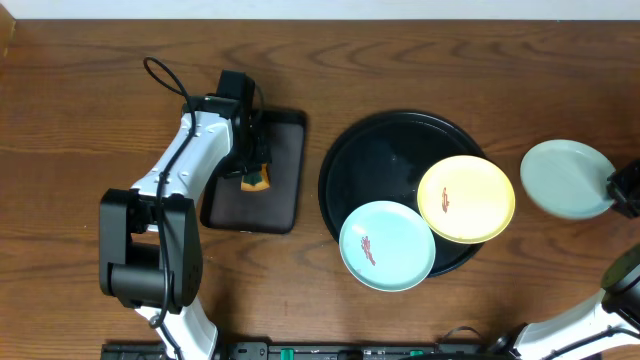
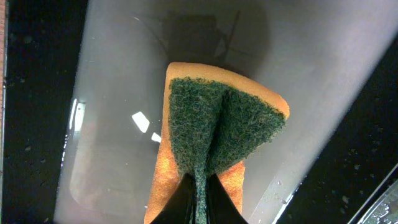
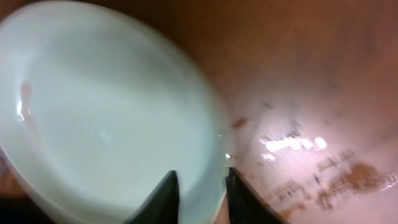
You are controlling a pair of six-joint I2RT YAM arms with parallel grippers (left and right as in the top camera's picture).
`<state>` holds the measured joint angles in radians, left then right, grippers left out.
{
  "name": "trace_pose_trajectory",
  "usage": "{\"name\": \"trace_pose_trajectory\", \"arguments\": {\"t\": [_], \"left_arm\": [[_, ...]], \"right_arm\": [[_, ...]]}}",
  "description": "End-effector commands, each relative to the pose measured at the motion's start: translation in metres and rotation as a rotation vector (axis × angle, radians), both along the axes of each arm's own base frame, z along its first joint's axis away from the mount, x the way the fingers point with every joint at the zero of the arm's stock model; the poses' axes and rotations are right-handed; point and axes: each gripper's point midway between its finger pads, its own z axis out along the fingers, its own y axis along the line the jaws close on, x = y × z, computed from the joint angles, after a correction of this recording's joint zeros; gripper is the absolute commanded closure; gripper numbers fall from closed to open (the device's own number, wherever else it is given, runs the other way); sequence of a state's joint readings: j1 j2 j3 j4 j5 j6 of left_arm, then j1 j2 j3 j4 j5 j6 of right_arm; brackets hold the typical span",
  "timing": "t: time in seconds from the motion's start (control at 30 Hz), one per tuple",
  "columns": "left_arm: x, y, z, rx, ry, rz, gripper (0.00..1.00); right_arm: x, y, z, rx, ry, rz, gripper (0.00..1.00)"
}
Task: Clean dirty plates on tray and stack at the side
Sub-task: 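Grasp the yellow plate rim with the right gripper and drag it to tray center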
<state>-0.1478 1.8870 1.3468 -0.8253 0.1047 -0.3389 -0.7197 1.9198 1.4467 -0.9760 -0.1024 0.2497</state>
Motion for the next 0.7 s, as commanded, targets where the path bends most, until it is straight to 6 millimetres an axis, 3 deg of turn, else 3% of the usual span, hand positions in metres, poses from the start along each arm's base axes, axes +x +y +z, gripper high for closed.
{"name": "trace_pose_trajectory", "arguments": {"t": [0.0,0.2,0.3,0.37,0.47,0.67], "left_arm": [[0.004,0.002,0.006,0.01,-0.022,-0.011,0.92],[0.004,0.002,0.006,0.01,-0.022,-0.011,0.92],[0.004,0.002,0.006,0.01,-0.022,-0.011,0.93],[0.003,0.002,0.006,0.01,-0.021,-0.011,0.92],[0.003,0.002,0.006,0.01,-0.021,-0.011,0.92],[0.003,0.002,0.006,0.01,-0.021,-0.011,0.92]], "right_arm": [[0.033,0.024,0.031,0.083,-0.229,0.169,0.63],[0.066,0.08,0.101,0.119,-0.494,0.385,0.53],[0.065,0.116,0.113,0.088,-0.447,0.473,0.49],[0.052,0.14,0.103,0.049,-0.307,0.531,0.5],[0.033,0.159,0.083,-0.012,-0.114,0.574,0.51],[0.001,0.166,0.037,-0.217,0.157,0.613,0.51]]}}
